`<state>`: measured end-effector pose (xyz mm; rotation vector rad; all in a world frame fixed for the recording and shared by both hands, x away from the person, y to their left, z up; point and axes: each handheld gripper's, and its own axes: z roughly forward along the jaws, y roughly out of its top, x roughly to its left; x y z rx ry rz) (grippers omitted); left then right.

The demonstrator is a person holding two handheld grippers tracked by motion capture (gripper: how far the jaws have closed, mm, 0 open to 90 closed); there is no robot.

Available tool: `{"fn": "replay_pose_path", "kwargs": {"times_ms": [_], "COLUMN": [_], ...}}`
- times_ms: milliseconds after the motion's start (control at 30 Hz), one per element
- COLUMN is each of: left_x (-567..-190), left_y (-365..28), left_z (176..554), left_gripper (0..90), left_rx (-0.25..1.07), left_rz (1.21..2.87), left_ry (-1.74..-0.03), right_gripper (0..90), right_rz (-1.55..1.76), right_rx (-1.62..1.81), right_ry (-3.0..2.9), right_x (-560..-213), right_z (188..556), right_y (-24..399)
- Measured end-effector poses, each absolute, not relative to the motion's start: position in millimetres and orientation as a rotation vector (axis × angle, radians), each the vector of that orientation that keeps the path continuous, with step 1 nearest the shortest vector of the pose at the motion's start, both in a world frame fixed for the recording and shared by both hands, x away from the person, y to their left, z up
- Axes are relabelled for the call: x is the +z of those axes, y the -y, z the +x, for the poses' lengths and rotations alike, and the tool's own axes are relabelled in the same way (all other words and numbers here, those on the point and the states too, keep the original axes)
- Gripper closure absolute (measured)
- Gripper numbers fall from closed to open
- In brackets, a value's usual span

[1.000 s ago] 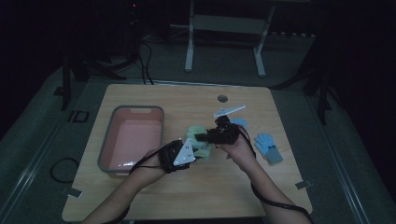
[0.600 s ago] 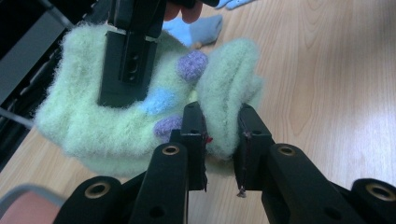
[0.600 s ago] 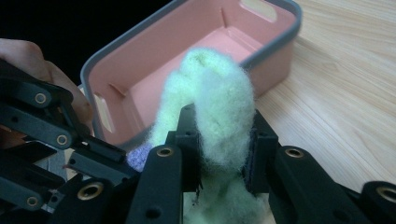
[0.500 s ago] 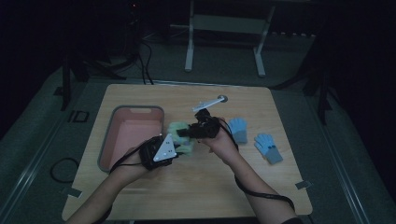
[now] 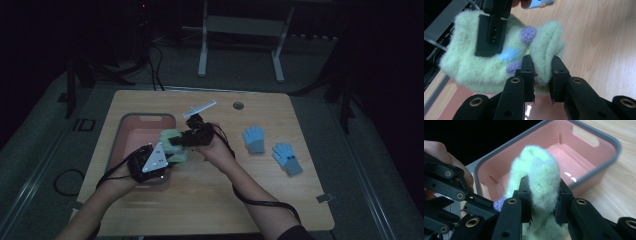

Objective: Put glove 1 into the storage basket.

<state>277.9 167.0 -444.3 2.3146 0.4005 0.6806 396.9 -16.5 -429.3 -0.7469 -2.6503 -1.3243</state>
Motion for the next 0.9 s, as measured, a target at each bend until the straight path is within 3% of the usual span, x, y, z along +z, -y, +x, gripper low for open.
{"fn": "replay_pose_path", "kwargs": {"times_ms": [400,900], "left_x": [-455.4,-490.3], "left_y": [-211.4,-220.9], "left_z": [273.4,303.0], "left_gripper": [76.8,76.8], "left_rx": [0.663,0.511], "left_rz": [2.349,2.447], "left_ry": [-0.494,-0.571], "right_gripper": [72.5,71.9], "right_rz": [-0.7,-0.74], "right_rx": [-1.302,-1.121], "right_ry": [2.608,2.702], "right_x": [-442.0,-484.8], "right_z": [398.4,415.8], "right_y": [-42.0,-70.4]}}
